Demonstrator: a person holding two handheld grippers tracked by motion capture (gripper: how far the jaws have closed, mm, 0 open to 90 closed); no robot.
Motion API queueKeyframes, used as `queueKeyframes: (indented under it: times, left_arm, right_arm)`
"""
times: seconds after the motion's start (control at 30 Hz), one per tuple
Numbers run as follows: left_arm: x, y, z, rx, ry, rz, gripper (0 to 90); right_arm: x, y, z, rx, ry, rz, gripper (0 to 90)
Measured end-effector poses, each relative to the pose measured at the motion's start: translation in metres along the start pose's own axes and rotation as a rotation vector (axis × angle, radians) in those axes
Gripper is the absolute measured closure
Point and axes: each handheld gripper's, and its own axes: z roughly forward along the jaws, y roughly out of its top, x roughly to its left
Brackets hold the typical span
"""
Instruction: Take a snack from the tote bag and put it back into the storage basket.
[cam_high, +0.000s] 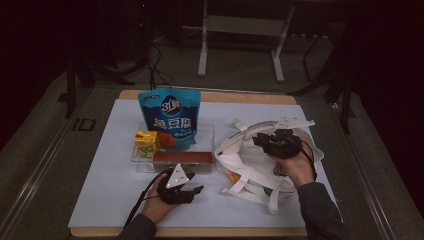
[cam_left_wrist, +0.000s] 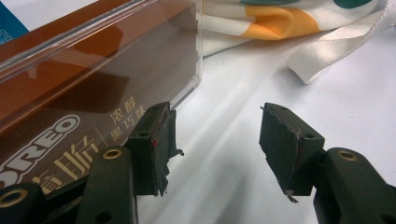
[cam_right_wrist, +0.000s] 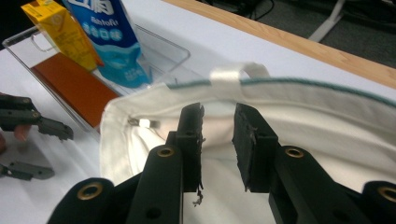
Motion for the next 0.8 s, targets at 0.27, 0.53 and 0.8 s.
queueKeyframes:
  times: [0.27,0.53,0.8]
  left_arm:
    - [0.000,0.000,0.000,0.000,0.000,-0.002,44.1]
    - [0.000,0.000,0.000,0.000,-0.001,-0.003,43.9]
    - [0.000,0.000,0.000,-0.001,-0.002,-0.007,43.9]
  right_arm:
    - [-0.012,-0.016,-0.011,0.018,-0.028,0.025,71.4]
    - [-0.020,-0.029,-0.022,0.041,-0.050,0.030,68.4]
    - [-0.028,-0.041,-0.024,0.093,-0.076,0.027,64.5]
